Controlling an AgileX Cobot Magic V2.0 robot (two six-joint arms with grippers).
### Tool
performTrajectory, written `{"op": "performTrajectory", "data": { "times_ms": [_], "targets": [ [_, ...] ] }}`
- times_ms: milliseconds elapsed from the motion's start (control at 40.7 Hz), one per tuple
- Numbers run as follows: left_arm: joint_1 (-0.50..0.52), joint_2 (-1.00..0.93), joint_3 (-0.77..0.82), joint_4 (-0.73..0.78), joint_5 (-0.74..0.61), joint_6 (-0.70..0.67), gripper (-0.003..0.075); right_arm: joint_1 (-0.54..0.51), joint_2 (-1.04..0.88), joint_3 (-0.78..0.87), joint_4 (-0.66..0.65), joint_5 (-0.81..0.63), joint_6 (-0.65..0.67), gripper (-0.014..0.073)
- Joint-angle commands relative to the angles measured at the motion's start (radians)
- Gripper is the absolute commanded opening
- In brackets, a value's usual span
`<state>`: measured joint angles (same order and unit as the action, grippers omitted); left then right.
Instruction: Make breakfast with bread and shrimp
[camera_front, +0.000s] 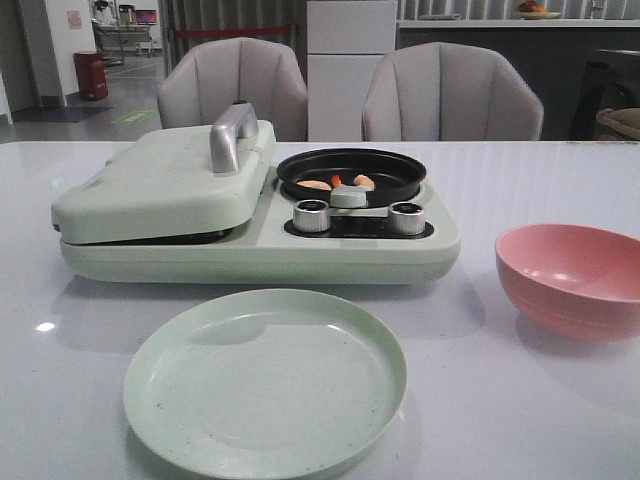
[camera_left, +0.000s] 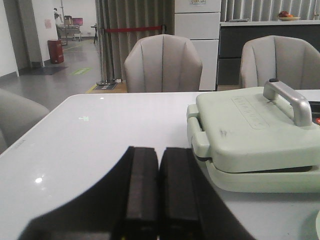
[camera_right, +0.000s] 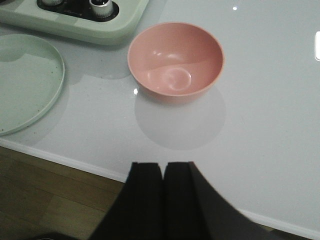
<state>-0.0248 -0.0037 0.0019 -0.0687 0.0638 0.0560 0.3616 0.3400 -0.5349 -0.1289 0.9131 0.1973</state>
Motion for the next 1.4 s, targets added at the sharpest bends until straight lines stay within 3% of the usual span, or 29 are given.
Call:
{"op": "performTrajectory", "data": {
  "times_ms": [0, 761, 957, 1006, 1031, 1105, 1227, 1375],
  "targets": [
    [0.002, -0.017, 0.031, -0.007, -0.096, -0.017, 0.0099, 0.001, 0.008, -0.027, -0.010, -0.065, -0.007, 0.0034],
    [0.002, -0.017, 0.031, -0.007, -0.096, -0.017, 0.0099, -0.008, -0.018, -0.008, -0.010, -0.085, -0.007, 0.0034],
    [0.002, -0.017, 0.031, -0.007, -0.096, -0.017, 0.0099, -0.181, -0.194, 0.185, -0.034, -0.459, -0.007, 0.0035],
    [0.002, -0.017, 0.031, -0.007, -0.096, -0.017, 0.0099, -0.226, -0.246, 0.271, -0.045, -0.570, -0.007, 0.0035],
    [0.002, -0.017, 0.031, -0.007, -0.096, -0.017, 0.0099, -0.276, -0.313, 0.366, -0.046, -0.695, -0.007, 0.0035],
    [0.002, -0.017, 0.031, -0.007, -0.096, -0.017, 0.0099, -0.308, -0.365, 0.463, -0.046, -0.812, -0.007, 0.0035],
    [0.002, -0.017, 0.031, -0.007, -0.096, -0.017, 0.0099, -0.338, -0.368, 0.549, -0.046, -0.926, -0.007, 0.0035],
    [0.002, -0.017, 0.031, -0.007, -0.096, -0.017, 0.0099, -0.366, -0.371, 0.546, -0.046, -0.913, -0.007, 0.0035]
  ]
}}
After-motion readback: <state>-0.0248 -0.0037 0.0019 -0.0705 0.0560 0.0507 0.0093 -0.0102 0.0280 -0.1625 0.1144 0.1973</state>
